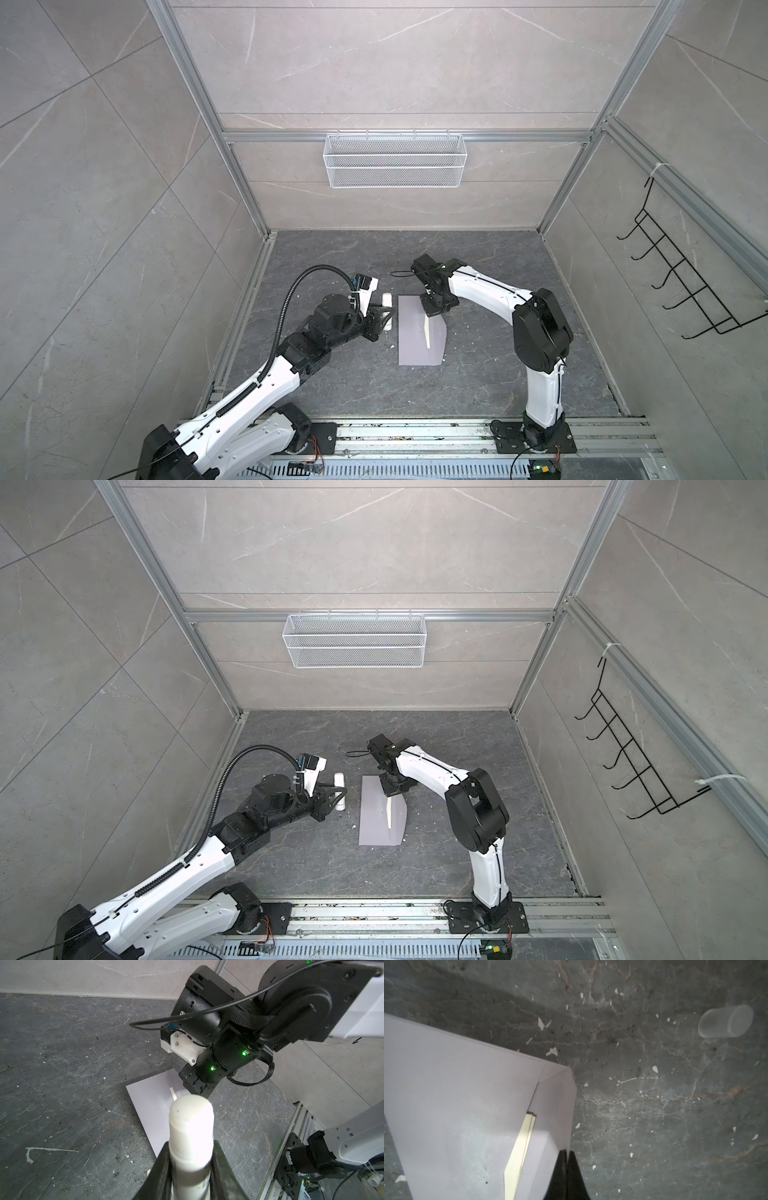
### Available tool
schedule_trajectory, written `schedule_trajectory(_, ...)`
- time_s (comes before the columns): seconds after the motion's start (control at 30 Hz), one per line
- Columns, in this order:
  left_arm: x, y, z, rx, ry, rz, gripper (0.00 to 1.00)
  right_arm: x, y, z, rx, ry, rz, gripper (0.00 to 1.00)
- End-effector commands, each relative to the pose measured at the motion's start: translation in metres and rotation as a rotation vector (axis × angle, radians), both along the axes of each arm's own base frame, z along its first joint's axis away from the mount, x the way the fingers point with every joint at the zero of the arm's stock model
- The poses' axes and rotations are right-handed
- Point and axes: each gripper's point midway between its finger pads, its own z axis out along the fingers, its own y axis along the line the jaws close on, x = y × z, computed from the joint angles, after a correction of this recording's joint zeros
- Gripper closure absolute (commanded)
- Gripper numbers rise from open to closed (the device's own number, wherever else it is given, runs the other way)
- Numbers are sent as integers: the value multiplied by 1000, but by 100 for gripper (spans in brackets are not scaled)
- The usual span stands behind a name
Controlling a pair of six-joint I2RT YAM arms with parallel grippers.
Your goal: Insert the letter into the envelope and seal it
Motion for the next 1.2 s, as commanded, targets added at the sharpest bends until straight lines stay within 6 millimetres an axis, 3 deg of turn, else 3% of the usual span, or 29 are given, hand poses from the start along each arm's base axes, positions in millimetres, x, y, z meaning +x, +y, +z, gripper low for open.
schedule_trajectory(0.0, 1, 3, 11, -13, -47, 5, 100, 5, -2, -3, -34, 22, 16, 97)
schedule_trajectory(0.27, 0, 5, 8, -8, -46, 10, 100, 13, 10, -12, -3, 50, 0, 92)
schedule_trajectory(0.47, 1, 5, 5, -7, -43, 16, 100, 18, 12, -6, 20, 45, -20, 75)
schedule_trajectory(0.73, 4, 6, -1, 1, -40, 25, 100, 17, 22, 45, 180, -68, -22, 50)
schedule_trajectory(1.03, 5, 4, -3, -2, -56, 22, 100, 0, 14, 113, 375, -282, -18, 5)
schedule_trajectory(1.17, 7, 2, -5, 1, -48, 20, 100, -12, 2, 129, 415, -346, -48, 1)
